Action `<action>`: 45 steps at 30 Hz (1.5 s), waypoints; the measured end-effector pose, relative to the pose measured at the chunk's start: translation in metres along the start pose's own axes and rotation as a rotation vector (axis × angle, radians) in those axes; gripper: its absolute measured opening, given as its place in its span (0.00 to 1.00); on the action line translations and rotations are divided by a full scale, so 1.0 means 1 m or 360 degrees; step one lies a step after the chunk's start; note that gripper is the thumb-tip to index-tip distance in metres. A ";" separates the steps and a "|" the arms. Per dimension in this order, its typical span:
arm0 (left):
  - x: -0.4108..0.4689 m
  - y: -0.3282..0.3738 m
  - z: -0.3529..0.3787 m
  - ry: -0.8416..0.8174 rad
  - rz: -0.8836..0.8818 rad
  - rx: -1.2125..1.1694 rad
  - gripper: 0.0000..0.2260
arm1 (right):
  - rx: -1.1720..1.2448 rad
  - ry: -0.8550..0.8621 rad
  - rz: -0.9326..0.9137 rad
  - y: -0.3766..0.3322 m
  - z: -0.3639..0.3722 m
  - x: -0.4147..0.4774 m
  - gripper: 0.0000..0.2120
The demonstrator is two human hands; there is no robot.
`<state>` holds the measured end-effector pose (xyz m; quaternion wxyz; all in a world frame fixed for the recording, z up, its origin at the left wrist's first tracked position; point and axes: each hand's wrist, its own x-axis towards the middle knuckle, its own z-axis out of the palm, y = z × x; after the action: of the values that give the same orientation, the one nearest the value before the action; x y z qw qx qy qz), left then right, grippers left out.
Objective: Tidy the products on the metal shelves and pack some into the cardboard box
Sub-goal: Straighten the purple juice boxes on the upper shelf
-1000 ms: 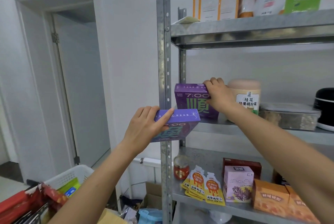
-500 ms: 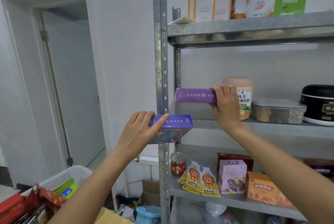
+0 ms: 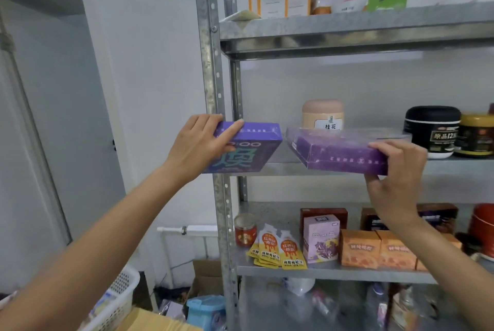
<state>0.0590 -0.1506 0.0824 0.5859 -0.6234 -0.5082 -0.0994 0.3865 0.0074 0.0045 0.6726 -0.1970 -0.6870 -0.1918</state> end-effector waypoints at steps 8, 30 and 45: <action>0.071 0.002 0.038 -0.0179 -0.0246 -0.0272 0.25 | -0.0074 -0.0075 -0.0022 0.007 -0.023 -0.020 0.16; 0.119 0.012 0.131 -0.0651 -0.0781 -0.0647 0.21 | -0.0001 -0.0300 -0.0073 -0.009 0.024 -0.056 0.17; 0.112 0.009 0.162 -0.0688 -0.0607 -0.0650 0.40 | -0.0042 -0.0366 -0.0066 -0.007 0.043 -0.054 0.27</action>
<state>0.0410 0.0436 0.1100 0.2989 -0.6282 -0.6973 -0.1725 0.3474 0.0231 -0.0503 0.5827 -0.2121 -0.7610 -0.1908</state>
